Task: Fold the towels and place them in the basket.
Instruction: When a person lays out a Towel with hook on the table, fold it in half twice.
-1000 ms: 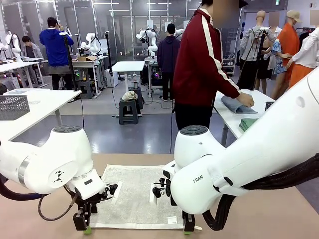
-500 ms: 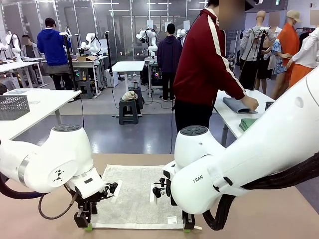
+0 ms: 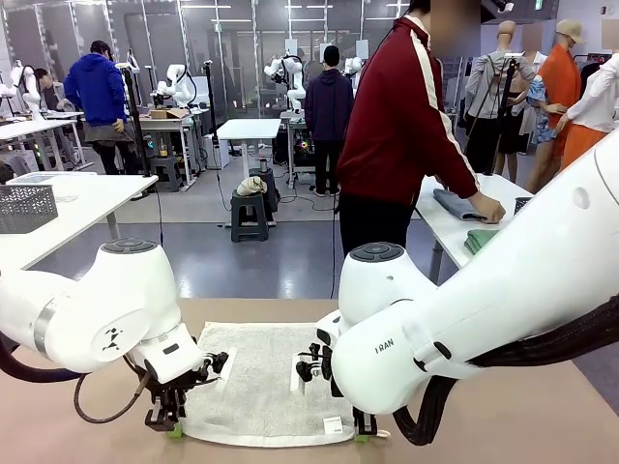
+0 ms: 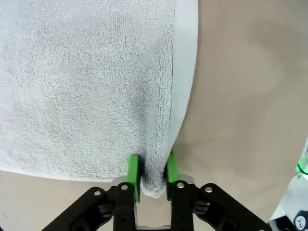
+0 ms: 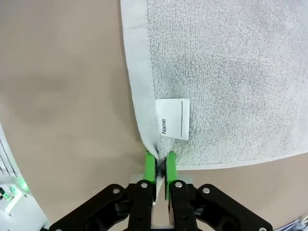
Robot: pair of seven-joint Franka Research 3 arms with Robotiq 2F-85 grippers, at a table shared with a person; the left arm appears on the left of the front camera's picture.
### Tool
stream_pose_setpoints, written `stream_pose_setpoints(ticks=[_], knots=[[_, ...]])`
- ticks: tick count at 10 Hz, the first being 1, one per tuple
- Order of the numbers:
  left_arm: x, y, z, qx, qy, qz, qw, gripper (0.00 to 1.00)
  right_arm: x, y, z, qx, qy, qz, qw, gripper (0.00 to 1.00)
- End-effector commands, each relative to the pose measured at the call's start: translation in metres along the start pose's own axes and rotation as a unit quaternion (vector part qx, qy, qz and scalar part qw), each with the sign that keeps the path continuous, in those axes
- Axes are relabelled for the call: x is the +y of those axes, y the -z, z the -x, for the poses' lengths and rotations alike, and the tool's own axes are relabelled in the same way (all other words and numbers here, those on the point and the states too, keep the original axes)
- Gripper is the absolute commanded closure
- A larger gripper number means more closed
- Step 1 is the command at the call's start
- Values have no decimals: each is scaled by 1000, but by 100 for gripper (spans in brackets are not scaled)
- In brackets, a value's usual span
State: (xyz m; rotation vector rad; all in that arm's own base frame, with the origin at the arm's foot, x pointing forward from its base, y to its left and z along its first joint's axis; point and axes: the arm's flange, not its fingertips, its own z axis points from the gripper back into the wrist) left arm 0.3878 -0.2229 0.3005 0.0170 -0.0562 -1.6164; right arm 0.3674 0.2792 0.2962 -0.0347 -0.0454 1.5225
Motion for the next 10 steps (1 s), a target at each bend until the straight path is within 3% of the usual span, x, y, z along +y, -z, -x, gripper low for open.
stream_pose_setpoints(ticks=[1, 2, 3, 4, 10], knots=[[-1, -1, 2, 19, -2, -4, 1000, 73, -1, 1, 1, -4, -5, -1, 1000, 100], [-1, -4, 2, 20, 0, -4, 1000, 97, -1, -1, 0, -3, -5, -2, 1000, 100], [-1, -7, 2, 21, 2, -3, 1000, 93, -1, -4, -1, -1, -8, -1, 1000, 100], [0, -11, 3, 23, 5, -4, 1000, 100, 0, -8, -2, 1, -12, -1, 1000, 100], [2, -35, 10, 12, 7, -19, 1000, 100, 8, -41, -3, -5, -15, 23, 1000, 100]])
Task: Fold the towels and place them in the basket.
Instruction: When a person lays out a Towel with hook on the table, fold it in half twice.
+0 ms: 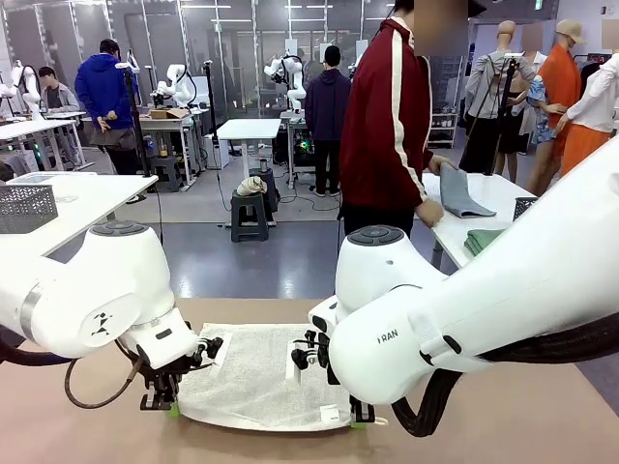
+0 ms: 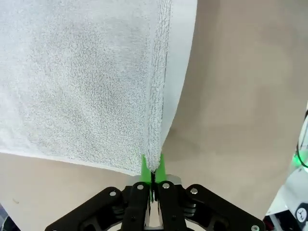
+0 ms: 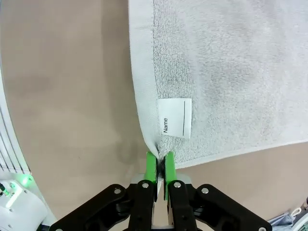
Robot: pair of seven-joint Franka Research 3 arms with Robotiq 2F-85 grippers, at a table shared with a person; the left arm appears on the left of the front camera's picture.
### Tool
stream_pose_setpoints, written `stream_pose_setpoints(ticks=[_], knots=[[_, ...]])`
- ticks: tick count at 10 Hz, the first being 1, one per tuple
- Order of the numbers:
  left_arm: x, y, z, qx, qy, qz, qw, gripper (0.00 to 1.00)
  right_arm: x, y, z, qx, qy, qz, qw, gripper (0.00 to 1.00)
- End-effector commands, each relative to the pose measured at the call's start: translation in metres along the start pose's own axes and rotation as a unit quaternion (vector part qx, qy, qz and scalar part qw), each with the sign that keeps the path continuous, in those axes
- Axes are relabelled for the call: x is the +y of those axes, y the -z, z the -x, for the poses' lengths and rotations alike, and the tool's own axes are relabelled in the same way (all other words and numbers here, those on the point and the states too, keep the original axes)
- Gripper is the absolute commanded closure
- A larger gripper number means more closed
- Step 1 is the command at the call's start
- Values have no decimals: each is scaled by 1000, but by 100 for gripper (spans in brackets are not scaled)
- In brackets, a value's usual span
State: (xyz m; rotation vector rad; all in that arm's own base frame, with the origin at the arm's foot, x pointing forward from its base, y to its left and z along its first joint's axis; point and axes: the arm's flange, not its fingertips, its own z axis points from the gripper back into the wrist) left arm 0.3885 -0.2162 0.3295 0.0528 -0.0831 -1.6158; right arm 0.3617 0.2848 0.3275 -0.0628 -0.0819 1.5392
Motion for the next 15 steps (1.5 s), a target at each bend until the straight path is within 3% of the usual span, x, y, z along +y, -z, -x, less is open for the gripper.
stream_pose_setpoints(ticks=[1, 6, 15], knots=[[2, -8, 5, 4, 7, 5, 1000, 100, 2, -16, 2, 4, -1, 2, 1000, 100], [23, -34, 15, -9, 3, 7, 1000, 100, -21, -51, -3, -2, -10, 10, 1000, 100], [30, -36, 19, -8, -8, -5, 1000, 100, -23, -55, -10, -5, -2, 18, 1000, 100]])
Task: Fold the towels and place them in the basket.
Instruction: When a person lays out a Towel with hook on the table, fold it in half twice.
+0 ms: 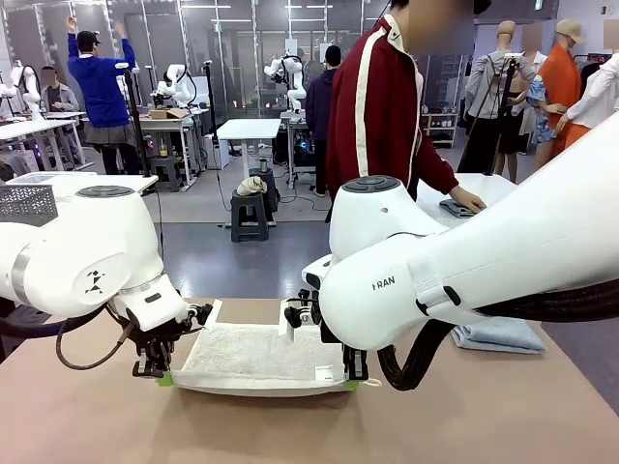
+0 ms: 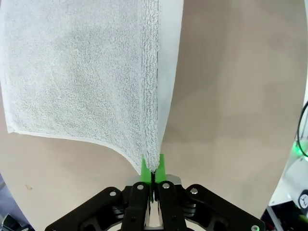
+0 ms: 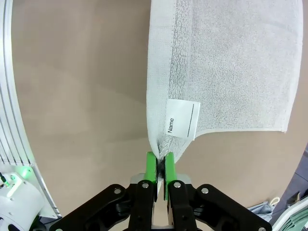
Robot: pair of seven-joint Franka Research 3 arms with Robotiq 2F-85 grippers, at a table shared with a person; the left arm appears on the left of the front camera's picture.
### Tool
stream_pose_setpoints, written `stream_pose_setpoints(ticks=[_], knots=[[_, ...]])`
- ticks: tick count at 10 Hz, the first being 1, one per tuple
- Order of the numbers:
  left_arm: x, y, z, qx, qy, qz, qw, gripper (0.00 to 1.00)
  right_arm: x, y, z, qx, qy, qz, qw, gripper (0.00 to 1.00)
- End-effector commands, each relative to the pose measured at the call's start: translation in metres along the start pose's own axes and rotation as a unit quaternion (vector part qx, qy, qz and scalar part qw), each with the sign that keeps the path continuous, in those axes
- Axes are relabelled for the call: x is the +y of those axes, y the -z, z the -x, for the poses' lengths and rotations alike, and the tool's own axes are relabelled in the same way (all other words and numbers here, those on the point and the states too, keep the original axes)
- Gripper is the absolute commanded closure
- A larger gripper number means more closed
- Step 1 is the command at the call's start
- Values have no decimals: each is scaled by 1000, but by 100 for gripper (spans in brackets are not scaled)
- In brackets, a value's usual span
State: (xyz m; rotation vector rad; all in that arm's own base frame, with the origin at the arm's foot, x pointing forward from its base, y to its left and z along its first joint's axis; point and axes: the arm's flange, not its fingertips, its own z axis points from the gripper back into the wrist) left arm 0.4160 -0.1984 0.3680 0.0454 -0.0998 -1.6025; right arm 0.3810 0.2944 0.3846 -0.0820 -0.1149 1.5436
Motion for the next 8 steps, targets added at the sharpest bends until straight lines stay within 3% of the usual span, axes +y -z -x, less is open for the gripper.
stream_pose_setpoints(ticks=[1, 4, 8], knots=[[0, 0, 0, 0, -1, -1, 1000, 100, 0, 0, 0, 0, 0, 0, 1000, 92], [9, -16, 3, 3, 5, 1, 1000, 97, -17, -11, 2, -4, -10, 2, 1000, 92], [52, -25, 11, 9, 2, 22, 1000, 97, -57, -7, -2, -6, -29, -8, 1000, 92]])
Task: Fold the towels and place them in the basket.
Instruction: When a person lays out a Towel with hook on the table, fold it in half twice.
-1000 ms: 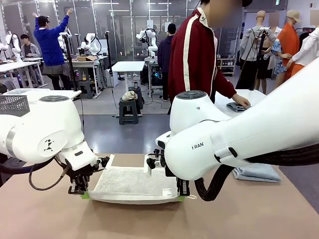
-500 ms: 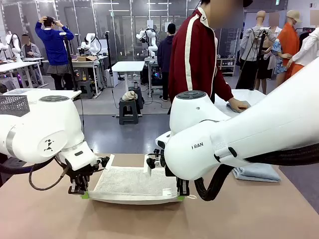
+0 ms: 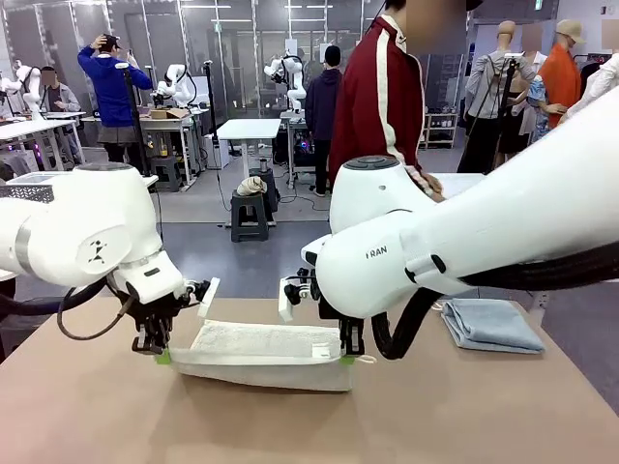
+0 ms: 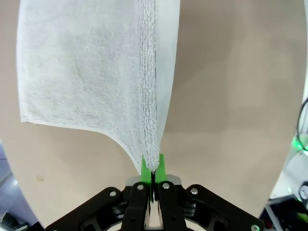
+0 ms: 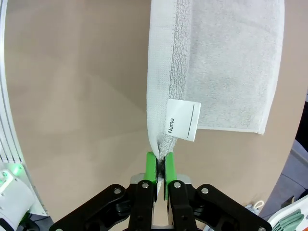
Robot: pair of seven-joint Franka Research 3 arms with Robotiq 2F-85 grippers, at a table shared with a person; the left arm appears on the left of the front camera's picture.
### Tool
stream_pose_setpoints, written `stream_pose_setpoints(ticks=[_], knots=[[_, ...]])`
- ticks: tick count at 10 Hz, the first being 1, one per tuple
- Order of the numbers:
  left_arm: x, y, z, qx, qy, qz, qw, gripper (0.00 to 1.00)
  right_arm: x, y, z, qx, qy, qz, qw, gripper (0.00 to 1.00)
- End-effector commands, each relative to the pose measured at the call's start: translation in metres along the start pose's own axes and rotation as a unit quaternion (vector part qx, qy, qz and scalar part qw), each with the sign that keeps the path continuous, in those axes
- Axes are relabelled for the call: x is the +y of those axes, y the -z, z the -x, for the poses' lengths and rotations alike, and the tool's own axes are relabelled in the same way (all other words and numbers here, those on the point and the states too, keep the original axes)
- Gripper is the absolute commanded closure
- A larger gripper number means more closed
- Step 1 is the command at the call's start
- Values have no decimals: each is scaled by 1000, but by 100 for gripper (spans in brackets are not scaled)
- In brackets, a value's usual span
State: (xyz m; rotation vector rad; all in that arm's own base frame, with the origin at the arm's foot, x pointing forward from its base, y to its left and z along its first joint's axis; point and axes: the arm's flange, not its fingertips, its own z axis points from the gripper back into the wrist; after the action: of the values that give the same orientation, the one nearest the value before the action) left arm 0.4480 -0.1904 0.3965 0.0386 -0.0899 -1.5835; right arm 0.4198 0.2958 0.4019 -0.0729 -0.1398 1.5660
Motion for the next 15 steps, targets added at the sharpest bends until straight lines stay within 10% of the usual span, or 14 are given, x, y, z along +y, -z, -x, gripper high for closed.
stream_pose_setpoints(ticks=[1, 15], knots=[[31, 2, 4, 10, 14, 23, 1000, 97, -27, 9, 3, 8, -19, -13, 1000, 92], [180, 59, -16, 13, 22, 81, 996, 97, -130, 65, 17, 7, 48, -37, 998, 92]])
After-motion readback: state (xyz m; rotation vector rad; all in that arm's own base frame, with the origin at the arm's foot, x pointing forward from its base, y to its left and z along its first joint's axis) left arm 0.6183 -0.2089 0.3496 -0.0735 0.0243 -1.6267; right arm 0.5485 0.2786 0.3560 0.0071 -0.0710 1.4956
